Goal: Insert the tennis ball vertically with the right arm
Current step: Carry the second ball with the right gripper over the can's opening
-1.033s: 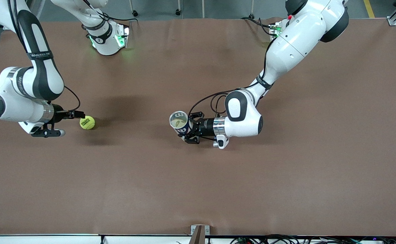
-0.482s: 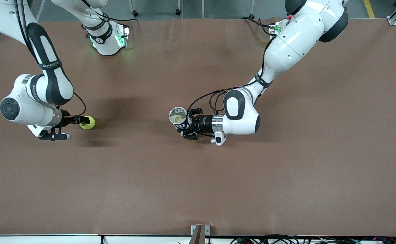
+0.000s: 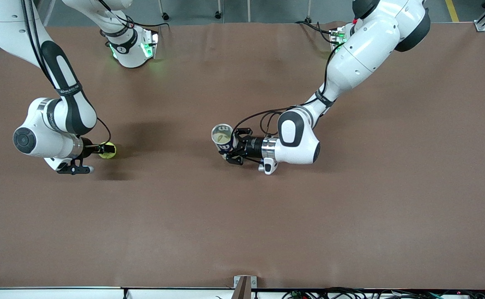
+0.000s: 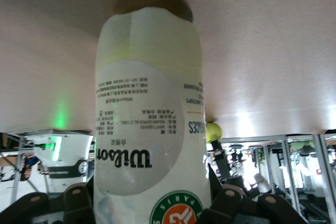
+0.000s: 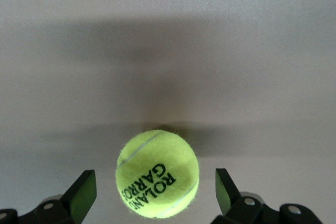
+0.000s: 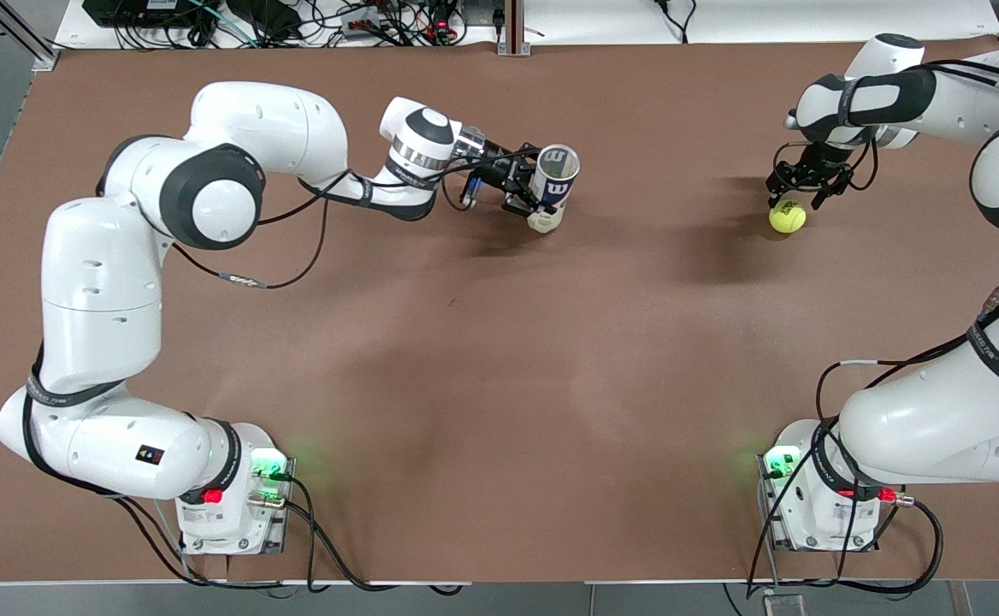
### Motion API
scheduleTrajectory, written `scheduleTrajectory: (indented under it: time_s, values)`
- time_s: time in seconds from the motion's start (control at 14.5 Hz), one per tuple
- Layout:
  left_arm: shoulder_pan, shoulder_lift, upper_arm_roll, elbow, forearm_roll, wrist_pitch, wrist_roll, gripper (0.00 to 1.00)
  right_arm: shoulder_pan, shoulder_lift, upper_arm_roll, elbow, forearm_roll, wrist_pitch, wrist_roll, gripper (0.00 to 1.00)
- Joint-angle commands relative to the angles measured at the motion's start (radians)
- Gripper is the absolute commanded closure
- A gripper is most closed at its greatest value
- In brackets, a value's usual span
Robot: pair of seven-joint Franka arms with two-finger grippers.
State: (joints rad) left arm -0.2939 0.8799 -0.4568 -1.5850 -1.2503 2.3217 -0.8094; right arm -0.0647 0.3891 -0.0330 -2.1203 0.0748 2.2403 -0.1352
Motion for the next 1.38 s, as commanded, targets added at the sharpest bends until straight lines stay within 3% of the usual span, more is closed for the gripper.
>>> scheduleTrajectory:
  time_s: [0.0,0.41,0.48,0.76,0.9,1.1,1.31]
  values:
    - [0.051,-0.058,-0.032,-0.084,-0.023,-0.025,0.042,0.28,-0.006,0.004,0.005,-0.015,-0.018,0.013,-0.003,0.00]
    - [0.111,-0.078,-0.071,-0.144,-0.021,-0.034,0.114,0.28,-0.006,0.025,0.007,-0.015,-0.020,0.027,-0.003,0.09]
    - [0.113,-0.079,-0.071,-0.145,-0.021,-0.047,0.121,0.28,-0.006,0.031,0.005,-0.023,-0.020,0.044,-0.003,0.15]
    - [0.136,-0.079,-0.072,-0.156,-0.020,-0.056,0.124,0.28,0.000,0.043,0.005,-0.029,-0.021,0.078,-0.003,0.56]
    - [0.139,-0.078,-0.071,-0.156,-0.018,-0.059,0.121,0.28,0.005,0.028,0.007,-0.024,-0.021,0.058,-0.003,0.62]
    - [0.145,-0.073,-0.071,-0.158,-0.018,-0.059,0.119,0.28,0.035,-0.067,0.008,0.028,-0.021,-0.107,0.008,0.62]
    - [0.150,-0.073,-0.068,-0.156,-0.018,-0.059,0.116,0.28,0.078,-0.137,0.015,0.178,-0.021,-0.366,0.061,0.62]
